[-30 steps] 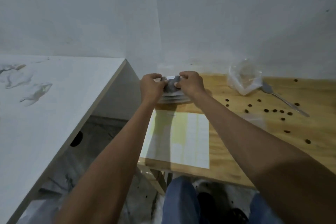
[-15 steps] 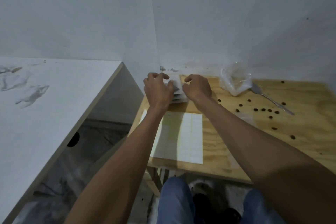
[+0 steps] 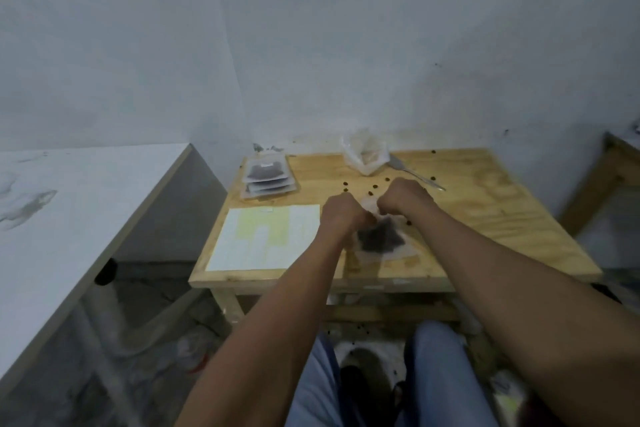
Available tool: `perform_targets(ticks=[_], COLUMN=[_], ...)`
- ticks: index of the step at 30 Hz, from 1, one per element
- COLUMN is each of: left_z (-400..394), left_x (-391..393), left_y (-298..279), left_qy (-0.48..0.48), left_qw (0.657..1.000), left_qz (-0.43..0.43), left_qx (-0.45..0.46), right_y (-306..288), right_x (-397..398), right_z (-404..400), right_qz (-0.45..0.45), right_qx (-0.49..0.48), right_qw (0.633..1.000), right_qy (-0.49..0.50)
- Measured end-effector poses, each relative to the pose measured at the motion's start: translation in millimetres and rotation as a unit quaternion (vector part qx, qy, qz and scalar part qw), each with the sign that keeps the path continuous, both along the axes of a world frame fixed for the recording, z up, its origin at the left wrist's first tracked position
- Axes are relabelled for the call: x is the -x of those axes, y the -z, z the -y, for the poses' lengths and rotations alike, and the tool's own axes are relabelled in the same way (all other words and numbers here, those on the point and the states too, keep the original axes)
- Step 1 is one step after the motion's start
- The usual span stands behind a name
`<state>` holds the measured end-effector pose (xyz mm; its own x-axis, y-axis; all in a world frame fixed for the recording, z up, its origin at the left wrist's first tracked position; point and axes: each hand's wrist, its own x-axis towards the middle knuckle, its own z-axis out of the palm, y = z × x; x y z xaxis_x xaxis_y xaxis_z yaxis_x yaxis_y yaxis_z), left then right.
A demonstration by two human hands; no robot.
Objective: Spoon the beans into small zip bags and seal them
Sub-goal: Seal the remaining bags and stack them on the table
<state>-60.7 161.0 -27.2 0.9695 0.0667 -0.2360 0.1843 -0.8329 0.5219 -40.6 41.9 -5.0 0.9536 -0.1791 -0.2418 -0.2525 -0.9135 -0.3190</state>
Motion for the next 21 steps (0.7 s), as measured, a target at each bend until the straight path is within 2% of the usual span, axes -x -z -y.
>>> perform_targets(ticks=[5, 7, 9, 12, 15, 18, 21], left_z=[14, 14, 10, -3, -27, -57, -96], left_x=[11, 11, 10, 4, 1, 0, -5], left_y=[10, 18, 22, 22, 11, -3, -4], left_qy=[-0.031, -0.073, -0.124, -0.169, -0.159, -0.133, -0.176], left_qw=[0.999, 0.993, 0.972, 0.937, 0.908, 0.891, 0.869], left_qz=[0.019, 0.052, 0.074, 0.082, 0.104, 0.149, 0.190], left_qx=[0.010, 0.082, 0.184, 0.295, 0.374, 0.409, 0.421], right_y=[13, 16, 17, 15, 8, 3, -4], right_x=[19, 21, 21, 16, 12, 3, -4], right_z=[6, 6, 8, 11, 1, -21, -45], right_qz=[-0.002, 0.007, 0.034, 0.090, 0.117, 0.124, 0.155], right_qx=[-0.003, -0.012, -0.045, -0.192, -0.322, -0.407, -0.453], right_qw=[1.000, 1.000, 0.998, 0.976, 0.939, 0.905, 0.878], right_qy=[-0.006, 0.008, 0.025, 0.037, 0.018, -0.008, -0.004])
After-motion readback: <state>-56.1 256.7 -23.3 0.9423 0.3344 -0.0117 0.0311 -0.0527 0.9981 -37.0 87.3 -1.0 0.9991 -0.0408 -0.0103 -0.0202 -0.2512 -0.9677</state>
